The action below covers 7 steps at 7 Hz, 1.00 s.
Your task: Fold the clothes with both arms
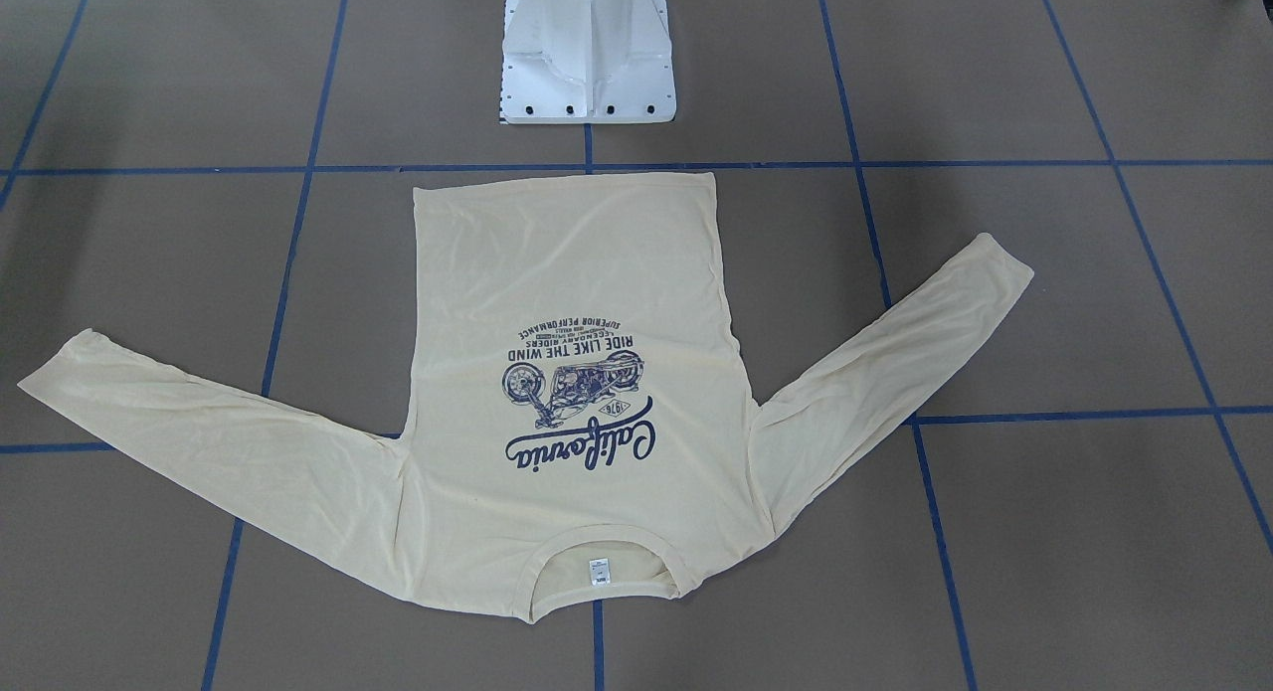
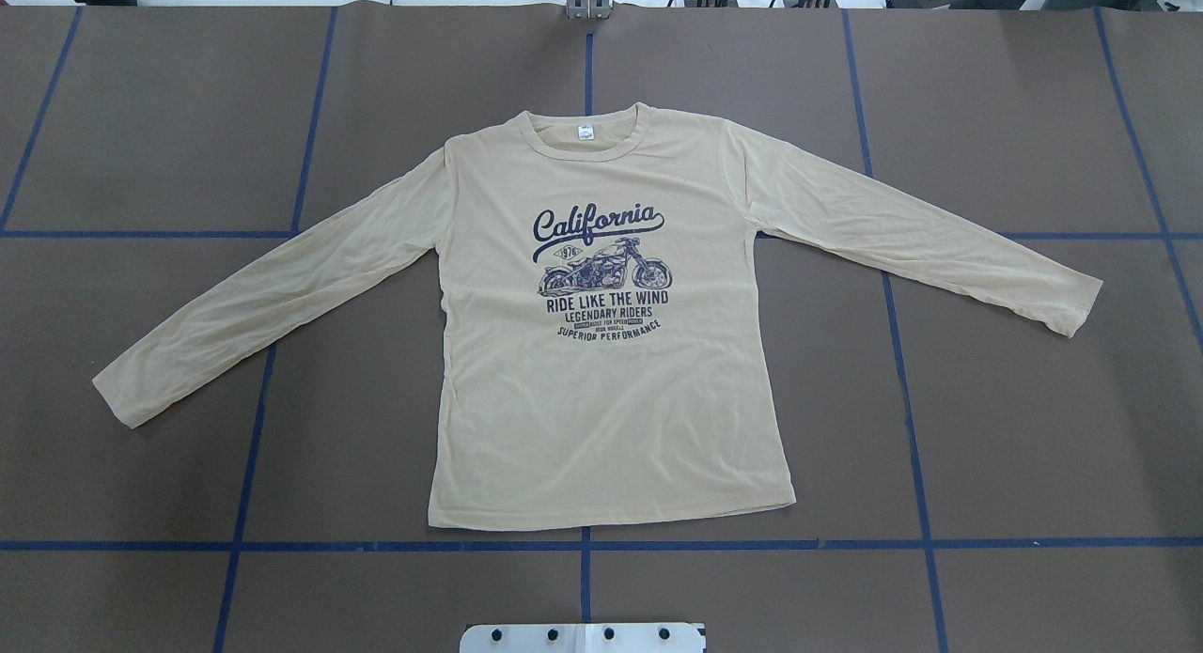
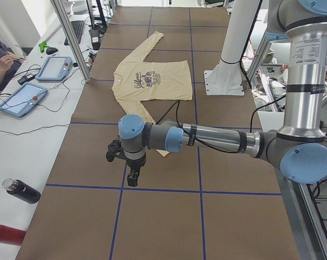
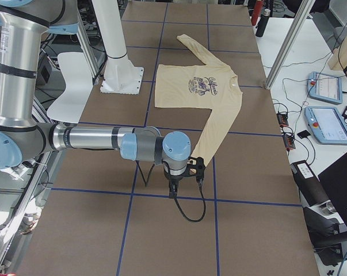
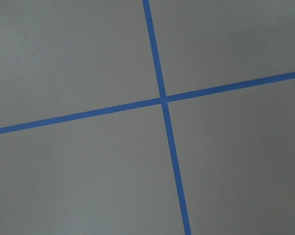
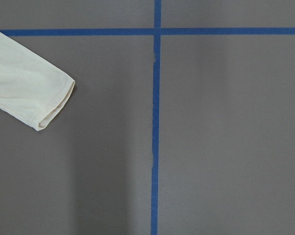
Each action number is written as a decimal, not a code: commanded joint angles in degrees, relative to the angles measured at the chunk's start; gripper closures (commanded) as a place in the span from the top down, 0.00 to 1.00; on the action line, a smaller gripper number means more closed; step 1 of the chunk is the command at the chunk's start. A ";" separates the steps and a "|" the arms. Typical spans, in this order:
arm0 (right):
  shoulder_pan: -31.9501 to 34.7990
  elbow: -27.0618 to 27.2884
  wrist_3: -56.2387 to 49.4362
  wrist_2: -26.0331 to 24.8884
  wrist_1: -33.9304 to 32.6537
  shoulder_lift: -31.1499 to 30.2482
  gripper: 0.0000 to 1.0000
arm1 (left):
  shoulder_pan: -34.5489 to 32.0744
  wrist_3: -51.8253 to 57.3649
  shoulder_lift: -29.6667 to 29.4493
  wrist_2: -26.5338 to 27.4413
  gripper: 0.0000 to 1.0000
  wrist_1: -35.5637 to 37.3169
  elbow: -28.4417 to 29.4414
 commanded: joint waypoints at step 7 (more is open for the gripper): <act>-1.58 -1.05 0.40 4.22 9.85 3.26 1.00 | 0.18 -0.44 -5.35 -10.63 1.00 -0.79 -2.55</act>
